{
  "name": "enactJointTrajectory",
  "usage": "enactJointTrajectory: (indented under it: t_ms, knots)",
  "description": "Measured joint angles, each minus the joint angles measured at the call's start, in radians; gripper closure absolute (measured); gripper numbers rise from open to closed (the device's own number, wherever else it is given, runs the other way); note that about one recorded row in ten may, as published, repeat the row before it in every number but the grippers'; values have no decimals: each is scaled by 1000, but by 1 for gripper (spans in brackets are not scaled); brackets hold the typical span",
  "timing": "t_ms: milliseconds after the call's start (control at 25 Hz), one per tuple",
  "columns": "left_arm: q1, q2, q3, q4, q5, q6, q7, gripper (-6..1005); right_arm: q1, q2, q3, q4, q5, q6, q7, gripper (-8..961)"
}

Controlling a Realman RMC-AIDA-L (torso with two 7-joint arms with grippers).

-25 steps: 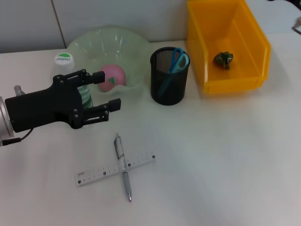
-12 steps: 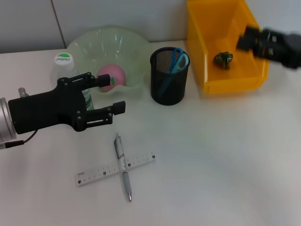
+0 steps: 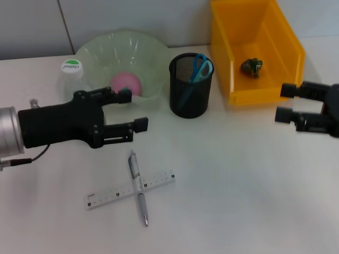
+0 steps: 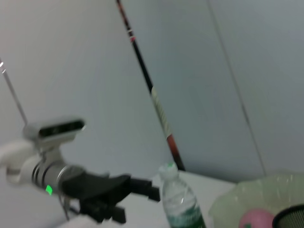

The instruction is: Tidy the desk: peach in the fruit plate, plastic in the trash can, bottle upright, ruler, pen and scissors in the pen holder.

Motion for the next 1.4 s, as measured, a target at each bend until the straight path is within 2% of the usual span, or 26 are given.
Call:
enactJointTrajectory:
  t_ms: [80,120,240,280,480,640,720,840,1000,1080,1200,1240,1280,1400]
  knots:
    - [-24,-4,2,0,53,-9,-43,207,4,0,0,-5,-59,-6,-13,169]
    - [-31,-5,2,1,63,-8,-51,207,16,-1,-1,-14,-149,-11,-26,169]
    - [-41,-6,3,3,73,-4,-62,207,25,-2,-4,-25,-225,-20,-48,171]
    - [-68,-4,26,19,80,5,-98,207,27,-1,-5,-32,-250,-26,-63,171]
    - [-112,0,41,40,141,15,-153,207,37,9,-7,-64,-367,-47,-136,174]
    - [-144,-1,41,74,227,38,-216,207,59,10,-7,-66,-407,-47,-144,176]
    - [-182,-3,48,106,299,59,-280,207,66,12,-7,-65,-411,-43,-148,177]
    - [-228,-7,95,154,376,71,-374,207,78,14,-7,-62,-427,-37,-149,179]
    - [-253,-8,136,177,399,71,-423,207,93,22,-6,-66,-455,-31,-146,181]
    - [-299,-11,259,260,469,56,-546,208,103,24,-6,-72,-459,-28,-142,182]
    - [-330,-16,371,332,536,33,-645,208,107,24,-6,-73,-459,-28,-140,184]
    - [-330,-16,371,332,536,33,-645,208,107,25,-5,-76,-459,-28,-140,184]
    - [-353,-18,468,373,590,8,-727,208,109,30,-5,-93,-459,-28,-139,185]
    - [-377,-19,556,383,641,-19,-788,208,110,35,-5,-110,-460,-28,-139,186]
